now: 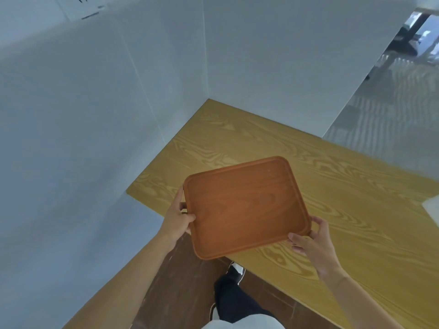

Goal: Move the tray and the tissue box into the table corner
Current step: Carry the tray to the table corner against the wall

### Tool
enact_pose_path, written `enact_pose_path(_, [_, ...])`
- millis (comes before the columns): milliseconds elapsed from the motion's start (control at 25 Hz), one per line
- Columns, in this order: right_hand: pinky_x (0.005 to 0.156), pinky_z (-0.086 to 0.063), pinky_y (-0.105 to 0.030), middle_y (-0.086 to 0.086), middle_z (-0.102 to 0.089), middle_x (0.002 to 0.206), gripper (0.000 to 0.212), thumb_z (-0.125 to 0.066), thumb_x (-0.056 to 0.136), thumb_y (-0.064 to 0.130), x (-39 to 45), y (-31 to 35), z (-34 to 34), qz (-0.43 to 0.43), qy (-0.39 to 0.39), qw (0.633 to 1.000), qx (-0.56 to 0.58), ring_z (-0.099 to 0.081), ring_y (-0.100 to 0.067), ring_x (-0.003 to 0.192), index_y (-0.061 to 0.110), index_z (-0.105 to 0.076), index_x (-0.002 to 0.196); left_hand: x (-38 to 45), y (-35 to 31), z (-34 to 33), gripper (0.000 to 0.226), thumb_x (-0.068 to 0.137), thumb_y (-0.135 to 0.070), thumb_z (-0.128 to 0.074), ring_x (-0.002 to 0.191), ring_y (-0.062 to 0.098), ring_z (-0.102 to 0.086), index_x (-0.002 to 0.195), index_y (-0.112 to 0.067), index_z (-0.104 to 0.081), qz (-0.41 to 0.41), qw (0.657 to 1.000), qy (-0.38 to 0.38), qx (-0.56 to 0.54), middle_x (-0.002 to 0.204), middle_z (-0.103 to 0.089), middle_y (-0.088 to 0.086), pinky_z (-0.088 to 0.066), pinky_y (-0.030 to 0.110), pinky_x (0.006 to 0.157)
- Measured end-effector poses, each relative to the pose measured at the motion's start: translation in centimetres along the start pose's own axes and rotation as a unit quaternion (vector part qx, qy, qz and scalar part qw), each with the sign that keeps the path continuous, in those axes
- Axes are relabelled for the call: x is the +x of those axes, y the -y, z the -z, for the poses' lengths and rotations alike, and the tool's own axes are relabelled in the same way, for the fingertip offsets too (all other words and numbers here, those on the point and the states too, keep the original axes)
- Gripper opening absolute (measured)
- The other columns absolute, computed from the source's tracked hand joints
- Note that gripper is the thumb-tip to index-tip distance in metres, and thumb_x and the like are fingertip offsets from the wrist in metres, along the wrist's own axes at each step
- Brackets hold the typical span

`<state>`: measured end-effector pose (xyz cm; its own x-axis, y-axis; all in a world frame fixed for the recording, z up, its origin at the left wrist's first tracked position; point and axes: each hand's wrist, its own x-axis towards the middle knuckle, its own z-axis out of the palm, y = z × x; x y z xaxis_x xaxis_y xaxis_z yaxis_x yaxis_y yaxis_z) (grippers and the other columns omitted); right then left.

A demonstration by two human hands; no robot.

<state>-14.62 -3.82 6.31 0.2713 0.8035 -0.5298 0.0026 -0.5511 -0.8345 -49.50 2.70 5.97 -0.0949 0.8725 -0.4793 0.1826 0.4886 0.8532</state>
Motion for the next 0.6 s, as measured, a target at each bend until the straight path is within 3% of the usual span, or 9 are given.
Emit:
enact_pose_path(200, [0.068,-0.056,-0.031,-0.007,-0.074,0.102,0.076,-0.081,0.081,0.006,4.1,1.2,0.0,-0.020,-0.019,1.000,0.007,-0.074,-0.014,0.082,0.035,-0.033,0.132,6.2,-3.9,-1.5,0.097,0.086,0.011,-0.060,0.094,0.025,-0.069,0.149,-0.051,-0.022,0.006,0.999,0.020,0.043,0.116,-0.059,0.004,-0.061,0.045,0.078])
enact_pose_path(480, [0.083,-0.059,-0.049,-0.005,-0.075,0.098,0.081,-0.086,0.077,0.020,8.5,1.7,1.1,-0.052,-0.061,0.997,-0.020,-0.073,-0.021,0.083,0.036,-0.029,0.132,13.8,-9.2,-6.0,0.098,0.086,0.014,-0.058,0.097,0.022,-0.066,0.151,-0.049,-0.020,0.008,0.986,0.083,0.143,0.119,-0.056,0.004,-0.059,0.040,0.074])
enact_pose_path(600, [0.089,-0.056,-0.049,-0.004,-0.074,0.101,0.087,-0.089,0.074,0.021,9.2,1.3,1.7,-0.067,-0.078,0.994,-0.027,-0.071,-0.021,0.091,0.031,-0.027,0.134,16.6,-10.7,-8.2,0.098,0.086,0.015,-0.059,0.095,0.024,-0.065,0.153,-0.044,-0.019,0.015,0.975,0.120,0.186,0.118,-0.057,0.007,-0.058,0.037,0.070])
